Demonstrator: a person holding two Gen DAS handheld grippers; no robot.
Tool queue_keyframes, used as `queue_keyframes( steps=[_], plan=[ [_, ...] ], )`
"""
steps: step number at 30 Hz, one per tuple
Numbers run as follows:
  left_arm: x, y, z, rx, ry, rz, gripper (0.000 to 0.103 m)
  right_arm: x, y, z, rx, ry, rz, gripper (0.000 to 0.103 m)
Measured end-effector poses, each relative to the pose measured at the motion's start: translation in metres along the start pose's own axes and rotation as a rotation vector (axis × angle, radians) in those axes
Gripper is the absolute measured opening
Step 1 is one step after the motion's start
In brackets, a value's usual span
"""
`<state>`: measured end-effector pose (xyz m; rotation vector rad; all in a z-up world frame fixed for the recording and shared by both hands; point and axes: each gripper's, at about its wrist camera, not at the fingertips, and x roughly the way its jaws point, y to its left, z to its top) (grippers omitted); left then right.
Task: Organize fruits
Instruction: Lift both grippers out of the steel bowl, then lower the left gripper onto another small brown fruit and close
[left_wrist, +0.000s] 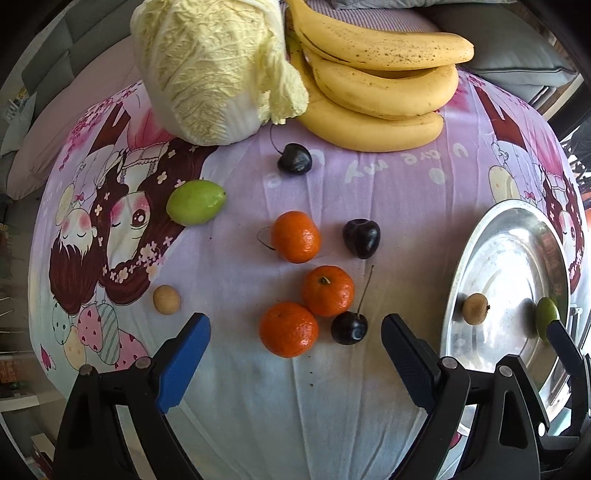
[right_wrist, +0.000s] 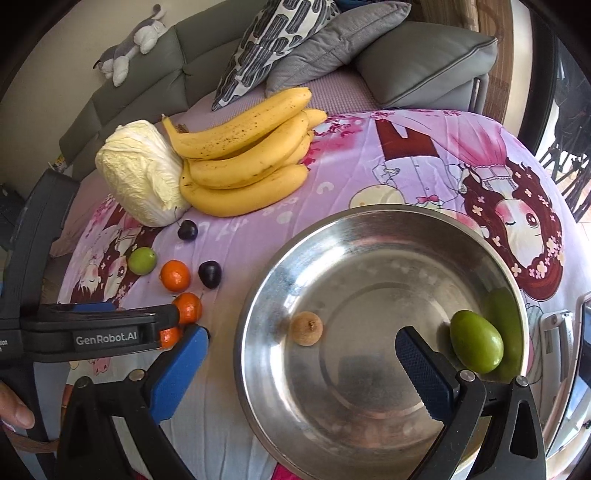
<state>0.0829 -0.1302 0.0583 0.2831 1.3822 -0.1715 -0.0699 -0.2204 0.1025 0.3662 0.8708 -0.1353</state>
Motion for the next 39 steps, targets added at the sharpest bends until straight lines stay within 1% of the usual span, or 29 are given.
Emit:
queue_keyframes(
  steps=[4, 6, 8, 12, 20, 27, 31, 36, 39],
  plan=[
    [0.005, 0.014, -0.001, -0.014, 0.003, 0.001, 0.094, 0.009, 0.023, -0.002, -0.057, 0.028, 0.027, 0.103],
    [0.005, 0.021, -0.003, -0.019, -0.009, 0.007, 0.094, 0.012, 0.035, -0.003, -0.082, 0.035, 0.033, 0.103],
    [0.006, 0.029, -0.004, -0.024, -0.016, 0.017, 0.094, 0.015, 0.045, -0.005, -0.106, 0.035, 0.021, 0.103],
    [0.006, 0.048, -0.004, -0.049, -0.023, 0.005, 0.094, 0.019, 0.059, -0.006, -0.132, 0.049, 0.045, 0.103],
    [0.009, 0.074, -0.009, -0.073, -0.032, -0.001, 0.094, 0.029, 0.086, -0.010, -0.196, 0.061, 0.025, 0.103],
    [0.019, 0.087, -0.010, -0.102, -0.006, -0.043, 0.094, 0.039, 0.106, -0.015, -0.239, 0.072, 0.064, 0.103],
    [0.029, 0.096, -0.008, -0.127, 0.024, -0.063, 0.094, 0.045, 0.109, -0.017, -0.247, 0.089, 0.079, 0.103],
    [0.032, 0.108, -0.007, -0.140, 0.036, -0.107, 0.094, 0.050, 0.111, -0.018, -0.250, 0.098, 0.098, 0.102],
    [0.039, 0.115, -0.004, -0.151, 0.056, -0.127, 0.094, 0.050, 0.116, -0.019, -0.265, 0.085, 0.093, 0.098]
  ],
)
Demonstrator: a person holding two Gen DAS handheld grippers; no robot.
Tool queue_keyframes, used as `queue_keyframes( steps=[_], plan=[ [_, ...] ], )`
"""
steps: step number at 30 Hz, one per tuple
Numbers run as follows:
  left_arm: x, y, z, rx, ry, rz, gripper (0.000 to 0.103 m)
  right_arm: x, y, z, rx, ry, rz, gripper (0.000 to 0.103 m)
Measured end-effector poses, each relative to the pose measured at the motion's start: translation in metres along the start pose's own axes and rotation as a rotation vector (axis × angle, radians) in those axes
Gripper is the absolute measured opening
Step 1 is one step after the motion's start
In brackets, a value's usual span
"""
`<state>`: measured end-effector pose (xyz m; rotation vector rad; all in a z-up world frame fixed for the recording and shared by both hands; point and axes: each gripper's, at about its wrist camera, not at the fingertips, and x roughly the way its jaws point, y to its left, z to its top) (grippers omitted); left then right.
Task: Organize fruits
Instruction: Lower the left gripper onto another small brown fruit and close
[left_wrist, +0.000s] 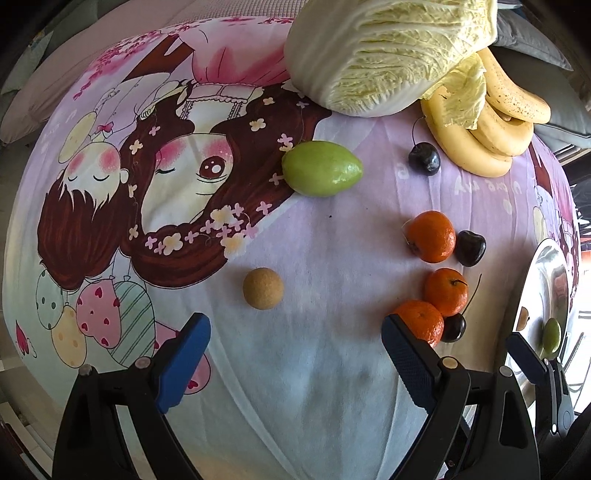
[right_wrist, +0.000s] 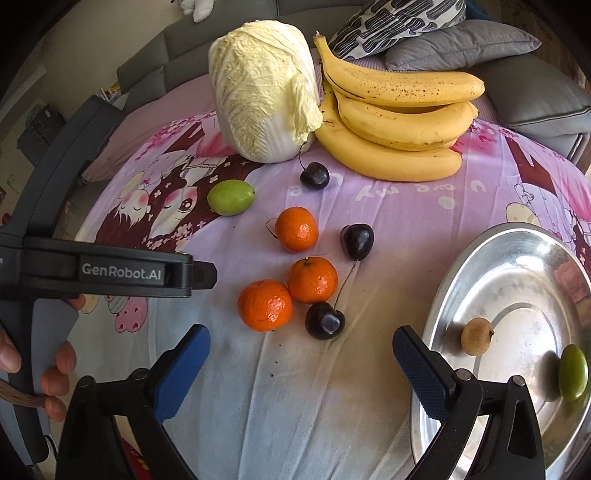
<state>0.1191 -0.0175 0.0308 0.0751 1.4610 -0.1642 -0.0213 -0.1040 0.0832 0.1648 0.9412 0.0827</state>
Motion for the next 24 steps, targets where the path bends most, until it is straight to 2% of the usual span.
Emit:
queue_keyframes(
  steps=[8, 10, 12, 16, 18, 20, 24],
  plan=[
    [0.023, 0.027, 0.019, -0.024, 0.016, -0.026, 0.092, 0.026, 0.010, 0.000, -0.028, 0.062, -0.030, 0.095],
    [0.028, 0.030, 0.024, -0.016, 0.019, -0.023, 0.087, 0.029, 0.010, 0.000, -0.029, 0.066, -0.028, 0.092],
    [0.033, 0.031, 0.028, -0.018, 0.027, -0.028, 0.079, 0.032, 0.011, 0.000, -0.029, 0.073, -0.029, 0.084],
    [0.041, 0.037, 0.028, -0.015, 0.032, -0.012, 0.074, 0.041, 0.012, -0.003, -0.027, 0.097, -0.039, 0.082],
    [0.043, 0.038, 0.031, -0.002, 0.036, -0.004, 0.060, 0.044, 0.013, -0.003, -0.026, 0.103, -0.038, 0.075],
    [0.040, 0.034, 0.033, 0.004, 0.040, -0.003, 0.057, 0.045, 0.014, -0.003, -0.030, 0.103, -0.046, 0.075],
    [0.036, 0.023, 0.034, 0.016, 0.036, -0.007, 0.038, 0.046, 0.013, -0.003, -0.021, 0.105, -0.046, 0.074]
  ],
)
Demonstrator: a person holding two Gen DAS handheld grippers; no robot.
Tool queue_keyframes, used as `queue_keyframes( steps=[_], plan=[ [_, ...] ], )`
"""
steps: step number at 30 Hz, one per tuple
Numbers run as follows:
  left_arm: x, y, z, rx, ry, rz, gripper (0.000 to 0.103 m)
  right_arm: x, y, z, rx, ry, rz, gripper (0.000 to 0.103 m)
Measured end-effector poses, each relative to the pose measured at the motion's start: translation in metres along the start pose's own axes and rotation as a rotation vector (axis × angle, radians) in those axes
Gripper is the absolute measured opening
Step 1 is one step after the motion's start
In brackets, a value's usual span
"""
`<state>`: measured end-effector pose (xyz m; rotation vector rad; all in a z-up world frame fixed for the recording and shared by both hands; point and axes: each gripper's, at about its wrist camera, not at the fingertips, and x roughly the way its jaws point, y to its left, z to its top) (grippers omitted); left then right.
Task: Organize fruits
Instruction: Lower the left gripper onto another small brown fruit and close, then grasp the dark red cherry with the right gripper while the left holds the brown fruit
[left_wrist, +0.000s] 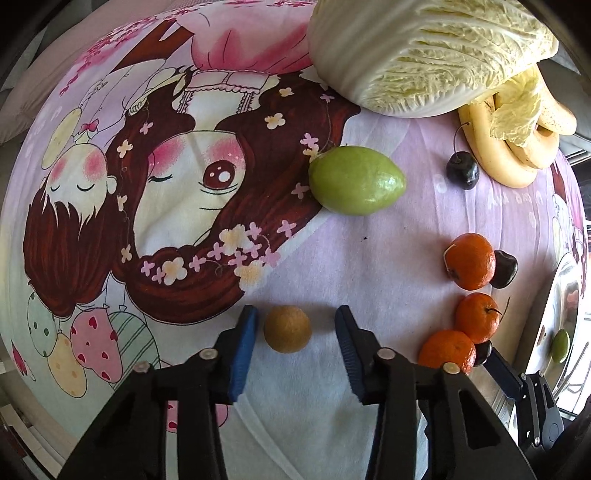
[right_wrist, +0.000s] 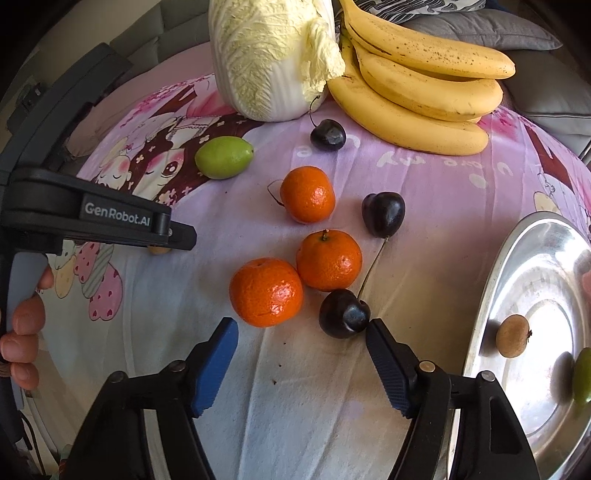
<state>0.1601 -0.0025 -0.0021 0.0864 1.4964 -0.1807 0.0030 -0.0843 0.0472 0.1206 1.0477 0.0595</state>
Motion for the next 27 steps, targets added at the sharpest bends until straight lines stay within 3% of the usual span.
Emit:
queue_keyframes(
  steps=[5, 13, 27],
  plan=[
    [0.002, -0.001, 0.003, 0.010, -0.014, 0.019, 0.026, -0.001, -0.001, 0.000, 0.003, 0.000, -0.004, 0.069],
    [-0.005, 0.001, -0.007, 0.025, -0.007, -0.016, 0.026, -0.003, -0.001, -0.001, 0.000, -0.001, 0.000, 0.059],
    [-0.004, -0.041, -0.029, 0.136, 0.029, -0.067, 0.026, -0.003, -0.002, -0.001, -0.002, 0.005, -0.006, 0.059]
  ],
)
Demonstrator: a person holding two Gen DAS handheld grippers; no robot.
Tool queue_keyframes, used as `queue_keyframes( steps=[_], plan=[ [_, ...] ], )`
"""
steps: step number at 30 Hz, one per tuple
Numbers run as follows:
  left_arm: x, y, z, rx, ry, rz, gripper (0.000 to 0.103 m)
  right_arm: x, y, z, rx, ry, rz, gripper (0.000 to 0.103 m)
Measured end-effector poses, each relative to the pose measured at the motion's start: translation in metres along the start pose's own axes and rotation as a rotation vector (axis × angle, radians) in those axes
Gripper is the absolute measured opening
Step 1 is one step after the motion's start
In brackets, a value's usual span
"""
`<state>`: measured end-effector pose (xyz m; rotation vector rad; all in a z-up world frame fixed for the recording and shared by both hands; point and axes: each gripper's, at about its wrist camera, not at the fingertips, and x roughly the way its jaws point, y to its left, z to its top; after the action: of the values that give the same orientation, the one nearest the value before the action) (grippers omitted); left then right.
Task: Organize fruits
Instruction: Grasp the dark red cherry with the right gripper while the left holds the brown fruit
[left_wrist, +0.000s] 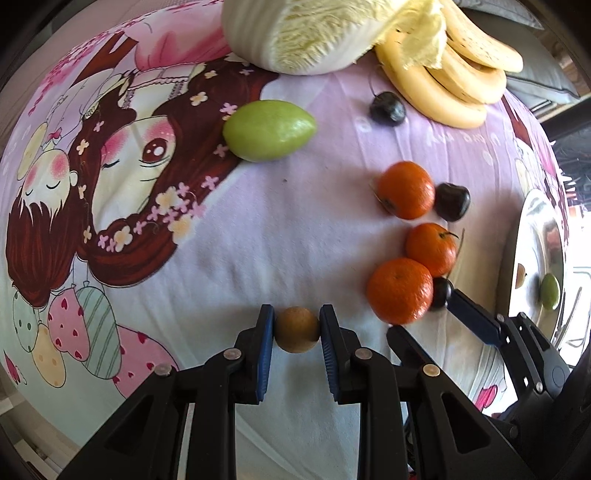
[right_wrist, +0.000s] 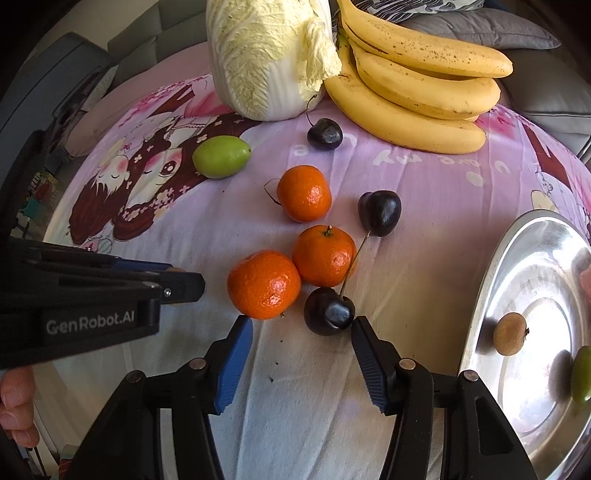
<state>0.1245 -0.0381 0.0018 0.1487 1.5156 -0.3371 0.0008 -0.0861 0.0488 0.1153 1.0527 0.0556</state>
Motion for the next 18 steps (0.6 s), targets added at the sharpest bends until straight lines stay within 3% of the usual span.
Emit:
queue_keyframes(
  steps=[10, 18],
  plan=[
    [0.006, -0.016, -0.010, 0.038, 0.014, 0.003, 0.026, -0.002, -0.002, -0.001, -0.003, 0.002, -0.011, 0.059],
    [0.006, 0.005, -0.014, 0.030, 0.011, -0.012, 0.026, -0.002, -0.001, -0.001, -0.010, 0.002, -0.025, 0.059]
  ],
)
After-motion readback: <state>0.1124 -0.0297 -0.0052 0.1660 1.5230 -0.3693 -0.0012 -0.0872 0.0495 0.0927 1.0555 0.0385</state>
